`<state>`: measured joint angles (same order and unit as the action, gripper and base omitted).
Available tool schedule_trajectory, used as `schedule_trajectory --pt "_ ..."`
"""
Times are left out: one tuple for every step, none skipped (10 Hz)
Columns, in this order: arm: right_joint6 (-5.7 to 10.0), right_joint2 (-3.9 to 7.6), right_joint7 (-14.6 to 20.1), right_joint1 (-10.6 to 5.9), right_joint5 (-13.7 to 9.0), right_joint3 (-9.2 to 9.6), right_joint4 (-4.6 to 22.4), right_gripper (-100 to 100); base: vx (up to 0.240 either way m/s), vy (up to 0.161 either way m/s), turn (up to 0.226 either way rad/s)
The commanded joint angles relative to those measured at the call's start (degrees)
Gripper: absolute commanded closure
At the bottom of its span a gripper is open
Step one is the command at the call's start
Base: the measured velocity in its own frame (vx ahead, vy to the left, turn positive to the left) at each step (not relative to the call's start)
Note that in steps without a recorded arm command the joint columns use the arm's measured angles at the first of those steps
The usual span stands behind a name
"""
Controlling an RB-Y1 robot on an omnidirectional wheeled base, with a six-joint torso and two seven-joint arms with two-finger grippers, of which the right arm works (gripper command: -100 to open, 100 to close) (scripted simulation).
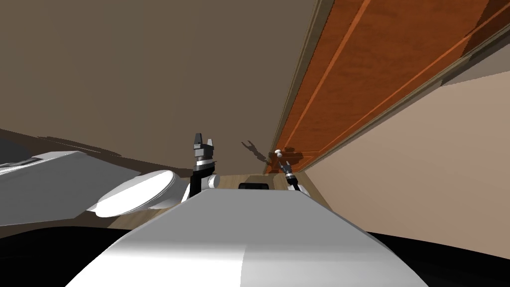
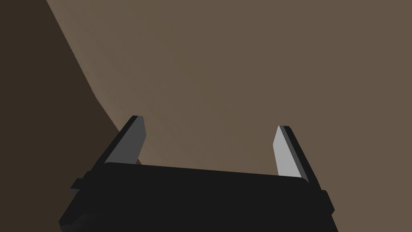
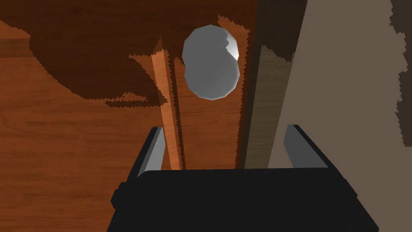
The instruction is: Pull the door open
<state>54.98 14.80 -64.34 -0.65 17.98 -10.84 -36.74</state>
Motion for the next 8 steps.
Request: schedule_trajectory --pt "0.78 0.59 0.1 0.13 -0.6 -0.81 0.8 -100 0.236 0.016 0.139" --pt "1.27 0.93 0.1 0.34 -0.9 -1.36 1.3 -100 0.219 0.037 0.149" --pt "1.95 1.4 0.1 0.62 -1.5 -2.12 1.9 -100 0.197 0.031 0.18" --pt "2.3 1.64 0.1 0.77 -1.7 -2.51 2.2 -100 0.19 0.018 0.129" --pt "2.59 1.85 0.1 0.9 -2.0 -2.84 2.5 -100 0.168 -0.001 0.074" --pt "3.0 1.71 -0.3 0.25 -1.9 -2.69 3.6 -100 0.071 -0.005 0.009" --pt "3.0 1.71 -0.3 0.25 -1.9 -2.69 3.6 100 -0.008 0.0 -0.011" --pt "3.0 1.71 -0.3 0.25 -1.9 -2.69 3.6 100 -0.025 -0.003 0.005"
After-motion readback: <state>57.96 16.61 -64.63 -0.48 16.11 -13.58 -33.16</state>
